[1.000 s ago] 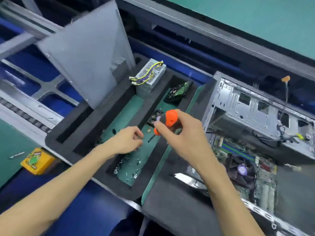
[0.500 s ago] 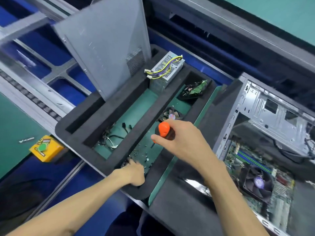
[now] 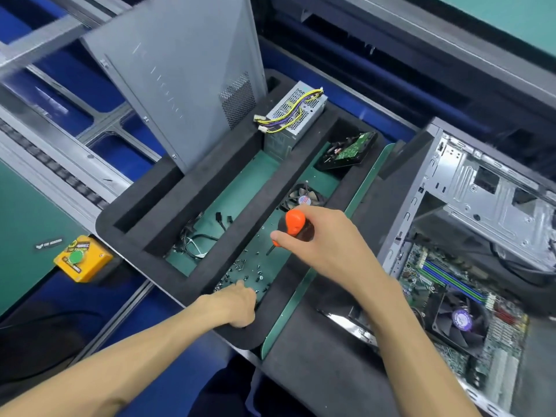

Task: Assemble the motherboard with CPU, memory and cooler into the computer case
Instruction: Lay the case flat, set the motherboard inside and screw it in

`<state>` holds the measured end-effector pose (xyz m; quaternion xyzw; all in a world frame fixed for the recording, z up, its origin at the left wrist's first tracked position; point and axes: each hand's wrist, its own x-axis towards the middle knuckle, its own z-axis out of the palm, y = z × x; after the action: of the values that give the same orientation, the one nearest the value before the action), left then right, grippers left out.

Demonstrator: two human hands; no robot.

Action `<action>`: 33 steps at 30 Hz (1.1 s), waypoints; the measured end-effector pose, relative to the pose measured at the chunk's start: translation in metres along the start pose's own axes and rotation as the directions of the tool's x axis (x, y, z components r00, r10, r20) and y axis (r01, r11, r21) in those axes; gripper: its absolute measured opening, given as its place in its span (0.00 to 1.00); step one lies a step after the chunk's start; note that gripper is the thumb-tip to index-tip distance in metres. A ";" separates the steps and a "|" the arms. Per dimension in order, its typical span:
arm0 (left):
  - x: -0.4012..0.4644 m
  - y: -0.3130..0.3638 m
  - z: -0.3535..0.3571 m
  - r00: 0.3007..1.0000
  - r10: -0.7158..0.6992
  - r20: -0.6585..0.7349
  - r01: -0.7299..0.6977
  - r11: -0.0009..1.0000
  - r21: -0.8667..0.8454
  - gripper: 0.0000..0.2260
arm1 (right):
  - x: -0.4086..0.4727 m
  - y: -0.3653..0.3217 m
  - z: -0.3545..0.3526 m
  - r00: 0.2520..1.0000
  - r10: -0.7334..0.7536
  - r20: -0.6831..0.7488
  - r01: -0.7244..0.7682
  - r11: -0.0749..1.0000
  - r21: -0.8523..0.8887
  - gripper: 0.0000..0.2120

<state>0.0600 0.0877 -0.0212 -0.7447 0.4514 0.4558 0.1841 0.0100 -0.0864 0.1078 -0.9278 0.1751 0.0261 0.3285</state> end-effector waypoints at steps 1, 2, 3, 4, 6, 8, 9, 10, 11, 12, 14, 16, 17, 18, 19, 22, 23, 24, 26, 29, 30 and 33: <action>0.001 0.002 0.002 1.000 -0.026 -0.011 0.026 0.999 0.036 0.15 | -0.001 0.001 0.000 1.000 0.000 -0.001 0.000 1.000 0.005 0.21; 0.003 0.002 0.004 0.997 -0.066 -0.040 0.069 0.995 0.075 0.15 | -0.001 0.001 0.000 1.000 -0.002 -0.001 0.002 1.000 0.008 0.21; 0.004 0.002 0.004 0.990 -0.113 -0.090 0.123 0.985 0.118 0.16 | -0.001 0.001 0.000 1.000 -0.005 0.001 0.005 1.000 0.010 0.21; 0.006 0.001 0.004 0.976 -0.157 -0.149 0.180 0.972 0.152 0.16 | -0.001 0.001 0.000 1.000 -0.008 0.003 0.008 1.000 0.010 0.21; 0.013 -0.003 0.003 0.947 -0.210 -0.245 0.256 0.951 0.176 0.17 | -0.001 0.000 0.000 1.000 -0.011 0.010 0.011 1.000 0.012 0.20; 0.023 -0.006 0.001 0.941 -0.174 -0.290 0.241 0.946 0.215 0.17 | -0.001 0.001 -0.001 1.000 -0.013 0.011 0.013 1.000 0.013 0.20; 0.029 -0.007 0.000 0.943 -0.154 -0.296 0.226 0.947 0.227 0.17 | -0.001 0.001 -0.001 1.000 -0.013 0.010 0.013 1.000 0.012 0.20; 0.033 -0.008 0.000 0.946 -0.143 -0.290 0.215 0.947 0.237 0.17 | -0.002 0.001 -0.002 1.000 -0.014 0.009 0.013 1.000 0.013 0.20; 0.037 -0.010 0.000 0.951 -0.138 -0.278 0.208 0.947 0.244 0.16 | -0.002 0.001 -0.002 1.000 -0.015 0.008 0.015 1.000 0.017 0.20; 0.039 -0.011 -0.001 0.954 -0.136 -0.267 0.205 0.947 0.249 0.16 | -0.002 0.001 -0.002 1.000 -0.017 0.004 0.017 1.000 0.022 0.20; 0.041 -0.013 -0.002 0.955 -0.145 -0.257 0.210 0.946 0.248 0.16 | -0.003 0.002 -0.004 1.000 -0.014 -0.009 0.014 0.999 0.031 0.21; 0.042 -0.011 -0.001 0.954 -0.159 -0.253 0.219 0.947 0.234 0.16 | -0.006 0.004 -0.006 1.000 -0.005 -0.020 0.006 0.999 0.035 0.21; 0.042 -0.011 0.000 0.952 -0.170 -0.255 0.229 0.948 0.223 0.16 | -0.007 0.005 -0.007 1.000 -0.003 -0.026 0.004 0.999 0.035 0.20; 0.042 -0.009 0.000 0.949 -0.179 -0.261 0.237 0.948 0.211 0.16 | -0.008 0.005 -0.007 1.000 -0.002 -0.031 0.003 0.999 0.038 0.20; 0.041 -0.009 0.000 0.945 -0.188 -0.268 0.245 0.949 0.199 0.16 | -0.009 0.005 -0.008 0.999 -0.001 -0.035 0.003 0.999 0.044 0.20; 0.039 -0.009 -0.001 0.936 -0.203 -0.289 0.260 0.949 0.178 0.15 | -0.011 0.004 -0.009 0.999 0.001 -0.049 0.002 0.998 0.057 0.20; 0.037 -0.008 -0.001 0.936 -0.202 -0.289 0.259 0.949 0.178 0.15 | -0.012 0.004 -0.010 0.998 0.002 -0.055 0.001 0.999 0.053 0.19; 0.036 -0.007 0.000 0.937 -0.200 -0.288 0.257 0.951 0.175 0.15 | -0.013 0.003 -0.010 0.998 0.002 -0.061 0.001 0.999 0.054 0.18; 0.032 -0.005 0.001 0.934 -0.209 -0.291 0.262 0.953 0.155 0.15 | -0.016 0.002 -0.011 0.997 0.002 -0.075 0.005 0.996 0.089 0.18; 0.020 -0.001 -0.012 0.918 -0.178 -0.354 0.239 0.962 0.135 0.15 | -0.022 0.002 -0.016 0.990 0.019 -0.139 0.009 0.981 0.194 0.19; 0.015 0.000 -0.019 0.913 -0.158 -0.377 0.216 0.969 0.119 0.14 | -0.025 0.002 -0.019 0.986 0.032 -0.165 0.009 0.970 0.244 0.19; -0.001 0.000 -0.049 0.888 -0.169 -0.428 0.132 0.985 -0.115 0.09 | -0.033 0.004 -0.029 0.955 0.127 -0.267 0.000 0.903 0.430 0.15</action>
<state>0.0849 0.0549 0.0046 -0.8674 0.4029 0.2802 0.0819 -0.0244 -0.0968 0.1338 -0.8211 0.2528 -0.1376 0.4929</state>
